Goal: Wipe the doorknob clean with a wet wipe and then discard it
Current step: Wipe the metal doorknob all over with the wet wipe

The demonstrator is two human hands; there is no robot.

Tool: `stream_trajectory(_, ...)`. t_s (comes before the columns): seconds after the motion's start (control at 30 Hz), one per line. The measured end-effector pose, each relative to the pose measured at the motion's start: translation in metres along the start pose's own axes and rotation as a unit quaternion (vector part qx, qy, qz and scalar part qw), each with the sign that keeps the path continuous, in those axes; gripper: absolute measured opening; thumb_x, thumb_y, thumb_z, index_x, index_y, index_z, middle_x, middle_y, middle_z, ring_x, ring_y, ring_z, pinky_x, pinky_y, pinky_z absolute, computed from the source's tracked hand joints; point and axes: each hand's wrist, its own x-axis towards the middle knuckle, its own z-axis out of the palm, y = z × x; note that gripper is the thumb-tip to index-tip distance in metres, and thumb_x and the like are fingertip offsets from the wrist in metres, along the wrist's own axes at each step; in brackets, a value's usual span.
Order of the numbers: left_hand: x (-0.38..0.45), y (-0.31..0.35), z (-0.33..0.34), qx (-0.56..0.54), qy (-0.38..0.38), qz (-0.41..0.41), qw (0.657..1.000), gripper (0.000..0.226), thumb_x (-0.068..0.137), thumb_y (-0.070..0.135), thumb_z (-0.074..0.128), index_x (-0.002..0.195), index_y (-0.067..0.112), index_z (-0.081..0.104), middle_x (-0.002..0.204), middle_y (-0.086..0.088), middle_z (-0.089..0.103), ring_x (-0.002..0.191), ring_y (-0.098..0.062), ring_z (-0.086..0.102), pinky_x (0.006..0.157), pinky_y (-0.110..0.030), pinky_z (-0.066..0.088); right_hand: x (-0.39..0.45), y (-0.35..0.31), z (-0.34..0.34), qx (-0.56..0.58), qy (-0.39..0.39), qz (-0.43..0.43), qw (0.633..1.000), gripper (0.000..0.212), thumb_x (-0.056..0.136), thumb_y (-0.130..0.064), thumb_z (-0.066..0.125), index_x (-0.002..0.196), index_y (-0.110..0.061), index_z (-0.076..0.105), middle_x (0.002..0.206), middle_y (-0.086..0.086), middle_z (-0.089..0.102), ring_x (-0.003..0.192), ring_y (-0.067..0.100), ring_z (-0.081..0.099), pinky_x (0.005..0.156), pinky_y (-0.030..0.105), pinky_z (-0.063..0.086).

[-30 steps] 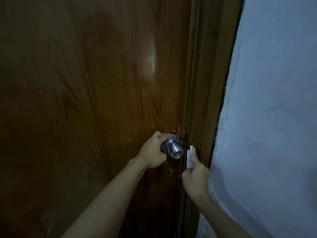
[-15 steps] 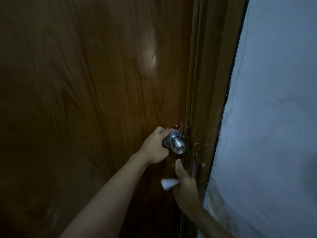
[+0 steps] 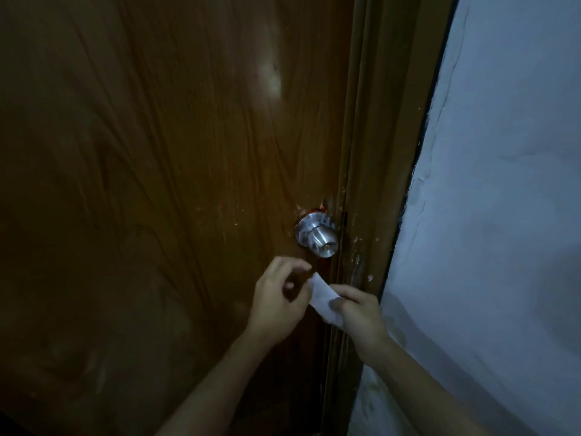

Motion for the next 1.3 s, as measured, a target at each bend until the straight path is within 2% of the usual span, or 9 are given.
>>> stream_trajectory(0.17,-0.024,-0.016,0.018,0.012,0.004,0.028,1.000,0.026,0.080,0.023,0.066,0.106,0.021,0.064,0.101,0.016,0.059,0.100,0.003,0.057,0.081,-0.006,0.044,0.000,-0.003,-0.006,0.029,-0.111,-0.018,0.993,0.028,0.079,-0.003,0.061,0.103,-0.017,0.065,0.106,0.009,0.067,0.100,0.021,0.063,0.090,0.040,0.052)
stream_trajectory(0.27,-0.020,-0.016,0.018,0.006,0.076,0.003,0.997,0.022,0.081,0.015,0.066,0.103,0.016,0.068,0.098,0.006,0.066,0.090,0.000,0.063,0.076,-0.008,0.047,0.005,-0.007,-0.013,-0.035,-0.035,-0.097,0.994,0.024,0.082,-0.004,0.058,0.100,-0.019,0.063,0.094,0.003,0.069,0.091,0.017,0.065,0.084,0.037,0.054)
stream_trajectory(0.37,-0.007,-0.010,0.012,0.011,0.142,-0.003,0.990,0.022,0.081,0.013,0.067,0.102,0.011,0.069,0.098,0.005,0.066,0.089,0.010,0.060,0.075,-0.003,0.044,0.014,-0.025,-0.020,-0.122,0.070,-0.223,0.965,0.033,0.086,0.000,0.049,0.113,-0.018,0.057,0.101,-0.006,0.062,0.091,0.004,0.058,0.076,0.016,0.047)
stream_trajectory(0.5,0.018,0.004,0.012,0.009,0.175,0.025,0.984,0.025,0.080,0.012,0.068,0.104,0.008,0.069,0.099,0.004,0.064,0.086,0.007,0.059,0.076,-0.002,0.043,0.039,-0.050,-0.026,-0.209,-0.032,-0.322,0.923,0.054,0.082,0.014,0.041,0.131,-0.010,0.045,0.132,0.003,0.050,0.121,0.004,0.041,0.094,0.004,0.036)
stream_trajectory(0.57,0.027,0.007,0.016,0.026,0.176,0.042,0.983,0.027,0.079,0.013,0.069,0.105,0.008,0.068,0.099,0.003,0.064,0.088,0.002,0.059,0.077,-0.002,0.043,0.049,-0.055,-0.028,-0.247,-0.077,-0.325,0.910,0.058,0.081,0.016,0.040,0.134,-0.007,0.042,0.139,0.010,0.047,0.126,0.010,0.040,0.097,0.003,0.033)
stream_trajectory(0.77,0.040,0.003,0.038,0.084,0.181,0.035,0.979,0.036,0.072,0.019,0.077,0.104,0.004,0.066,0.098,-0.009,0.065,0.086,-0.012,0.060,0.071,-0.010,0.046,0.059,-0.058,-0.035,-0.242,-0.137,-0.264,0.924,0.061,0.082,0.015,0.044,0.136,-0.013,0.040,0.141,0.010,0.046,0.130,0.017,0.042,0.105,0.024,0.036)
stream_trajectory(0.97,0.036,-0.003,0.036,0.107,0.162,0.077,0.978,0.024,0.078,0.007,0.069,0.101,0.001,0.067,0.085,-0.011,0.067,0.073,-0.008,0.058,0.067,-0.002,0.044,0.061,-0.058,-0.037,-0.258,-0.139,-0.259,0.920,0.062,0.081,0.018,0.042,0.137,-0.010,0.038,0.145,0.008,0.041,0.134,0.015,0.034,0.098,0.003,0.027)
stream_trajectory(1.1,0.040,-0.008,0.018,0.050,0.149,0.047,0.986,0.022,0.082,0.008,0.063,0.104,0.003,0.067,0.086,-0.004,0.068,0.072,-0.001,0.059,0.065,-0.007,0.049,0.062,-0.058,-0.037,-0.232,-0.152,-0.242,0.930,0.068,0.078,0.023,0.038,0.137,-0.010,0.038,0.147,0.009,0.038,0.138,0.017,0.029,0.110,0.023,0.026)
stream_trajectory(1.3,0.039,-0.006,0.029,0.050,0.152,0.037,0.986,0.033,0.074,0.019,0.073,0.101,0.002,0.068,0.091,-0.001,0.066,0.078,-0.004,0.061,0.069,-0.007,0.050,0.062,-0.057,-0.038,-0.230,-0.157,-0.240,0.930,0.063,0.080,0.019,0.042,0.136,-0.009,0.038,0.146,0.010,0.038,0.137,0.019,0.030,0.114,0.033,0.027)
